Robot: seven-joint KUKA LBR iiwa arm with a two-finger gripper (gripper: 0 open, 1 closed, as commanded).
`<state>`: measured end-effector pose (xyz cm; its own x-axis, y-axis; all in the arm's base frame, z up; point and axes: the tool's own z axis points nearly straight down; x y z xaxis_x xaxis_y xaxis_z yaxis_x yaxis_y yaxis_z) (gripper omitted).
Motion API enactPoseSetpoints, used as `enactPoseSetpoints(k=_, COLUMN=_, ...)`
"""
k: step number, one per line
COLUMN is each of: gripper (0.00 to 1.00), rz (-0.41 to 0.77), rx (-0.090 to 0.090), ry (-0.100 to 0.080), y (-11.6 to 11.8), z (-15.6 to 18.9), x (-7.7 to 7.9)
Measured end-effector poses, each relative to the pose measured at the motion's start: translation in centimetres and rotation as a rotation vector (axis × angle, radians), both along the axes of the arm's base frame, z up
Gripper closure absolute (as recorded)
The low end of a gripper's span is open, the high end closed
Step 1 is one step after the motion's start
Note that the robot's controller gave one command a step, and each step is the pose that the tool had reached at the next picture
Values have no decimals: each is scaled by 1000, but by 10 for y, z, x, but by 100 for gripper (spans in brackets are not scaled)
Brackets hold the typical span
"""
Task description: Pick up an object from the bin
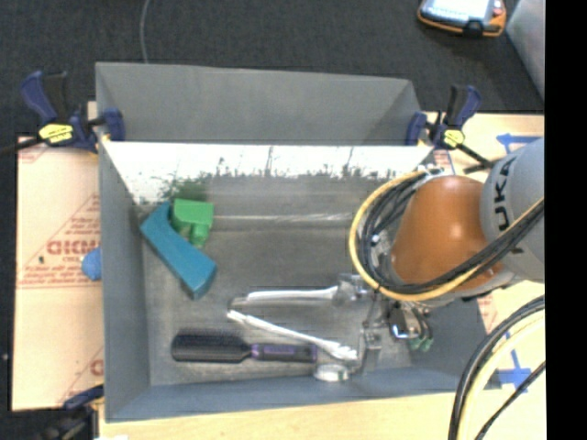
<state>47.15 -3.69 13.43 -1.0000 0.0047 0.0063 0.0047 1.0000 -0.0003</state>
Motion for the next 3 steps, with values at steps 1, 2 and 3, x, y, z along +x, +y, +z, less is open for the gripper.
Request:
enactPoseSetpoints(k=1, gripper=0, rz=3, rx=-1, ry=-8, y=0, z=4, x=2)
enactPoseSetpoints(k=2, gripper=0, rz=104, rx=0, ry=-23, y=57, z=-62, x=8)
enactPoseSetpoints(k=3, gripper=0, rz=9, rx=-2, ry=-17, y=58, z=14, x=2)
